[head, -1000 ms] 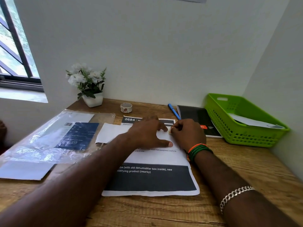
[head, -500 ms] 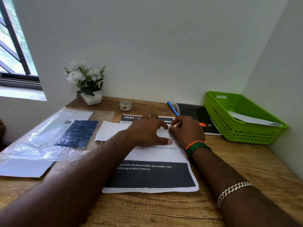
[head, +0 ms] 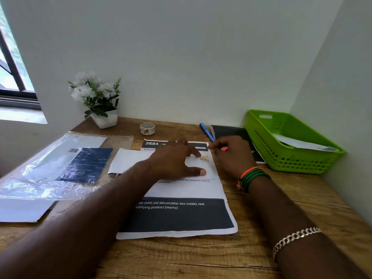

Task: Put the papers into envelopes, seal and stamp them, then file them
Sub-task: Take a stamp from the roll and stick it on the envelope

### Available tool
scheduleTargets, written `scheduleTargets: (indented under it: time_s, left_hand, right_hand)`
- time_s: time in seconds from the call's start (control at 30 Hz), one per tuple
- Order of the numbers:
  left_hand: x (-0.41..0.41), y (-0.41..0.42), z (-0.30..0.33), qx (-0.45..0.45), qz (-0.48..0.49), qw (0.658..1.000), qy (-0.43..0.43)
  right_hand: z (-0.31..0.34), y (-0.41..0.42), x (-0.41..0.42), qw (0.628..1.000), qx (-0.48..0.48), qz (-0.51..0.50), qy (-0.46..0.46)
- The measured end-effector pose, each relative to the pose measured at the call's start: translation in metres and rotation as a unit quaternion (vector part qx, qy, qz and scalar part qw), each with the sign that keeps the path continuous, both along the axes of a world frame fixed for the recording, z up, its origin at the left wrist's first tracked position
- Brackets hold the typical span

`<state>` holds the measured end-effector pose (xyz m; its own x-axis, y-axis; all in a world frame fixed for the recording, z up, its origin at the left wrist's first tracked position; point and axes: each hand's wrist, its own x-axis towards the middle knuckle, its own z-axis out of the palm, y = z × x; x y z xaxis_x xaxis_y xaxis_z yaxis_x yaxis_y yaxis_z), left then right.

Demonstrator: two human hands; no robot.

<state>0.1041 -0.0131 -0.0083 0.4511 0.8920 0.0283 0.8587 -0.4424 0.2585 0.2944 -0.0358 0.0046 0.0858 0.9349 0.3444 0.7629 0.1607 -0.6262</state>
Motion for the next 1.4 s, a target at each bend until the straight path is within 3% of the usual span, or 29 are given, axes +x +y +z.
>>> scheduleTargets:
  time_s: [0.27, 0.37, 0.5, 0.57, 0.7, 0.8, 1.07, 1.2, 1.4]
  left_hand:
    - [0.002, -0.006, 0.002, 0.024, 0.009, 0.999, -0.030]
    - [0.010, -0.006, -0.002, 0.054, 0.042, 0.995, -0.077]
    - [0.019, -0.005, -0.003, 0.071, 0.081, 0.989, -0.103]
    - [0.020, -0.004, -0.005, 0.072, 0.096, 0.986, -0.117]
    - [0.021, -0.001, -0.007, 0.071, 0.112, 0.982, -0.137]
    - [0.021, 0.001, -0.007, 0.062, 0.117, 0.982, -0.138]
    - [0.020, 0.001, -0.007, 0.058, 0.134, 0.976, -0.164]
    - [0.019, 0.002, -0.008, 0.053, 0.135, 0.976, -0.162]
    - [0.019, 0.005, -0.007, 0.034, 0.128, 0.977, -0.166]
  right_hand:
    - [0.004, -0.008, -0.008, 0.967, -0.090, 0.056, -0.231]
    - [0.006, -0.018, -0.024, 0.927, -0.058, -0.017, -0.371]
    - [0.004, -0.030, -0.047, 0.891, -0.019, -0.027, -0.453]
    - [0.006, -0.029, -0.047, 0.894, -0.028, -0.028, -0.446]
    - [0.010, -0.021, -0.026, 0.951, -0.102, -0.023, -0.290]
    - [0.006, -0.015, -0.019, 0.967, -0.119, -0.001, -0.225]
    - [-0.013, -0.002, -0.021, 0.967, -0.090, -0.045, -0.233]
    - [-0.013, 0.000, -0.020, 0.974, -0.089, -0.076, -0.195]
    - [-0.006, -0.007, -0.016, 0.973, -0.087, -0.033, -0.212]
